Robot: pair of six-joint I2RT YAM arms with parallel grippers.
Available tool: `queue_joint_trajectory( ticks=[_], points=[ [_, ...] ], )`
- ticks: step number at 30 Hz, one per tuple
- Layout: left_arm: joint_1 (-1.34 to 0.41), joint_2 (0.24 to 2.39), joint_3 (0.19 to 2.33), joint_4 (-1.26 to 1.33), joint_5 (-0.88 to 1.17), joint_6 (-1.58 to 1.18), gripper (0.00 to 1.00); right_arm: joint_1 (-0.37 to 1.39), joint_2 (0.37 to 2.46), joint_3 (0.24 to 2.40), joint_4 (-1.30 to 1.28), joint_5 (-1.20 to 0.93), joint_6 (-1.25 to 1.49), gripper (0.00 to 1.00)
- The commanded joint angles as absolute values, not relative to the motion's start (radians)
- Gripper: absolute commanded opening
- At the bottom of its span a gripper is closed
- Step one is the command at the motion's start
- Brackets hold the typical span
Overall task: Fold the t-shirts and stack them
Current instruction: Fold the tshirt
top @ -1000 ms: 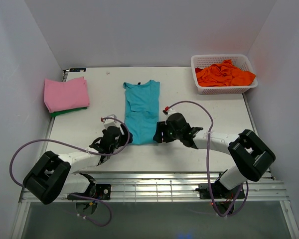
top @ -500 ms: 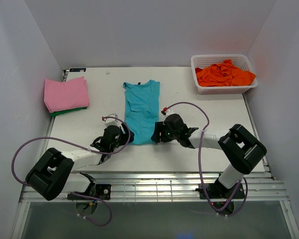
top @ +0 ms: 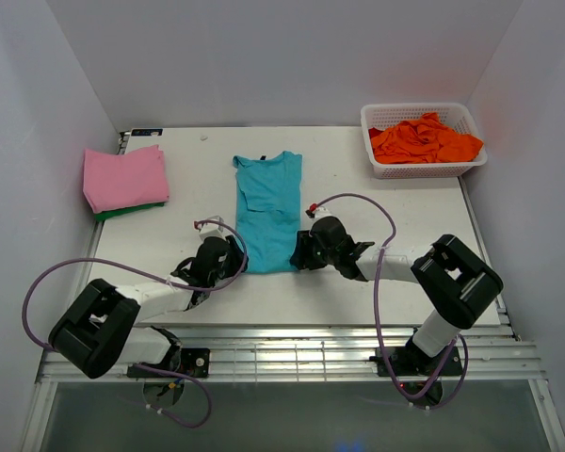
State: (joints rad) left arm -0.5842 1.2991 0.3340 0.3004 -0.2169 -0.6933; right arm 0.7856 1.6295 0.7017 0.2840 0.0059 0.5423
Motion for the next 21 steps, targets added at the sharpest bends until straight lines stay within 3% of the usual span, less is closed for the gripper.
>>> queue_joint_trajectory(
  ticks=[1, 7, 15, 21],
  points=[
    [-0.583, 1.301, 0.337, 0.204, -0.206, -0.683, 0.52, 0.785, 1.6, 0.684, 0.233, 0.058, 0.534, 0.45],
    [-0.583, 1.31, 0.351, 0.173, -0.209, -0.683, 0.4, 0.787, 1.601, 0.687, 0.213, 0.063, 0.528, 0.28],
    [-0.583, 1.364, 0.365, 0.175, -0.184, -0.684, 0.0, 0.788, 1.612, 0.677, 0.213, 0.058, 0.525, 0.12],
    [-0.584, 1.359, 0.353, 0.176, -0.181, -0.69, 0.0, 0.808, 1.603, 0.675, 0.186, 0.071, 0.523, 0.09]
  ],
)
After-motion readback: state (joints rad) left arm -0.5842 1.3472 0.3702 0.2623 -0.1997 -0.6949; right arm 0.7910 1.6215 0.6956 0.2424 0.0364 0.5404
